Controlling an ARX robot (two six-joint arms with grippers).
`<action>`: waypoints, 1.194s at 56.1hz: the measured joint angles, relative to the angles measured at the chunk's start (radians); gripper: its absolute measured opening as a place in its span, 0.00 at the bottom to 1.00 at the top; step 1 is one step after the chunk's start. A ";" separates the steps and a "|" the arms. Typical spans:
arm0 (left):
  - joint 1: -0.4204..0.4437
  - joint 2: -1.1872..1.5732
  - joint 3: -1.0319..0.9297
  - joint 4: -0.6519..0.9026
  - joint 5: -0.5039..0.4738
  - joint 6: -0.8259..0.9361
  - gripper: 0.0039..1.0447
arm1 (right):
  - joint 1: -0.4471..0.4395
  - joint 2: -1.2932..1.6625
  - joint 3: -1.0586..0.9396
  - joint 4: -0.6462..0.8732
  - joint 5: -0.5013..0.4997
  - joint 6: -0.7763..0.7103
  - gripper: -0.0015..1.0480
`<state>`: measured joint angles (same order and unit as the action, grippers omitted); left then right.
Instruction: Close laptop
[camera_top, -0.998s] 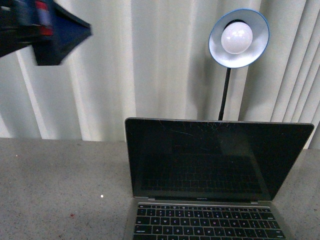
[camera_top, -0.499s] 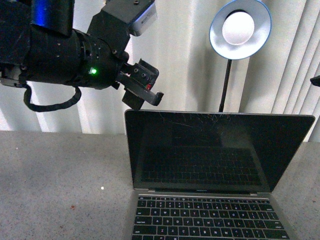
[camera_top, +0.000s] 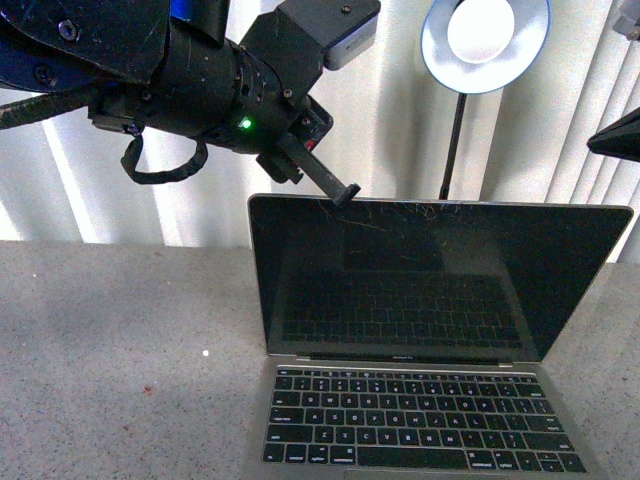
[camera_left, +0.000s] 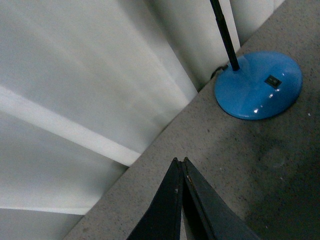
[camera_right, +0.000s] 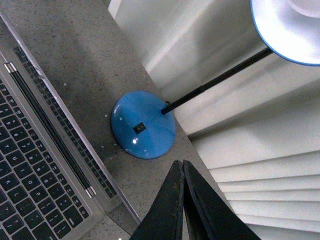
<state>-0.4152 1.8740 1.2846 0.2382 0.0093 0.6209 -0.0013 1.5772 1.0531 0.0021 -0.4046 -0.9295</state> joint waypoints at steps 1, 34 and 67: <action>0.000 0.001 0.002 -0.010 0.002 0.000 0.03 | 0.004 0.005 0.005 -0.004 0.000 -0.002 0.03; -0.010 -0.011 0.015 -0.161 0.080 0.008 0.03 | 0.089 0.091 0.045 -0.067 0.039 -0.040 0.03; -0.030 -0.047 -0.052 -0.269 0.114 0.076 0.03 | 0.095 0.050 -0.051 -0.126 0.035 -0.115 0.03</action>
<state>-0.4454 1.8267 1.2324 -0.0303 0.1238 0.6968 0.0933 1.6268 1.0019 -0.1242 -0.3695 -1.0443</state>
